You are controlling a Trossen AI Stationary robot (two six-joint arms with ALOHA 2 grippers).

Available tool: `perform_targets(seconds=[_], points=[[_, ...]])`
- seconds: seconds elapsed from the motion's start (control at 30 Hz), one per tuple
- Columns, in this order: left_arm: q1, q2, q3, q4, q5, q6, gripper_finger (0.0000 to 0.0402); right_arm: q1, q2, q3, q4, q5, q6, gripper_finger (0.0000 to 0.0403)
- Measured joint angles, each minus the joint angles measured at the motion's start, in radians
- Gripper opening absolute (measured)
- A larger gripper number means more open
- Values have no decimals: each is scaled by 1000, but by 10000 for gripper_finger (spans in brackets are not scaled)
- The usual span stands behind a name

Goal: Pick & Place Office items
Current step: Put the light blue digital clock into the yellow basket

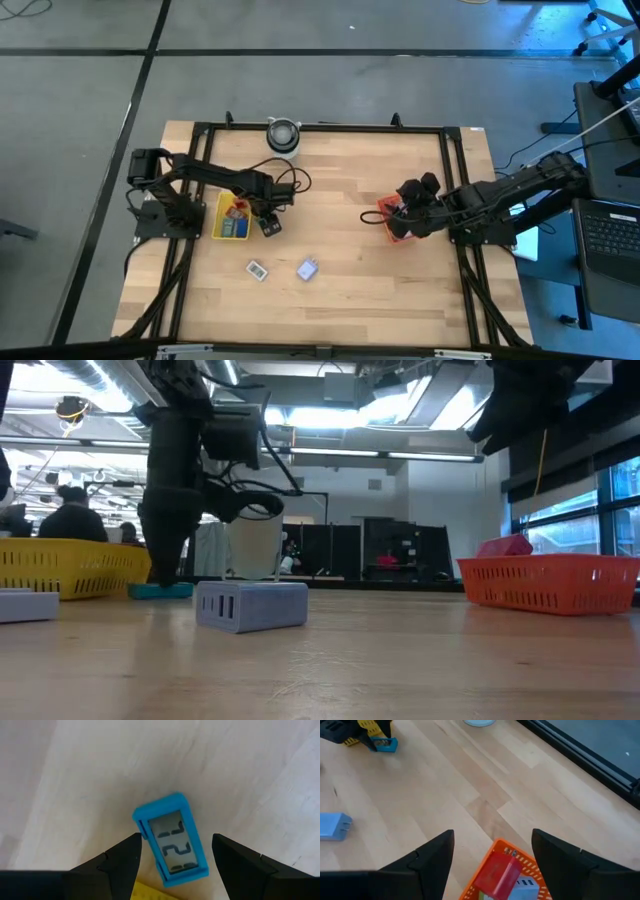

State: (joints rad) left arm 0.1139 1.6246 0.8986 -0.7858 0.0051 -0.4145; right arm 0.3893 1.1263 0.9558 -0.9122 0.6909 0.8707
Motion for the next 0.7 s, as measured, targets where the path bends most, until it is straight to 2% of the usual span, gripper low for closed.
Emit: perform_targets(seconds=[0.43,0.7], points=[[-1,57,1,16,15,-21,235,21,31,0,0,27,-1,268],[0,56,0,13,11,-21,183,20,86,-1,1,27,0,268]])
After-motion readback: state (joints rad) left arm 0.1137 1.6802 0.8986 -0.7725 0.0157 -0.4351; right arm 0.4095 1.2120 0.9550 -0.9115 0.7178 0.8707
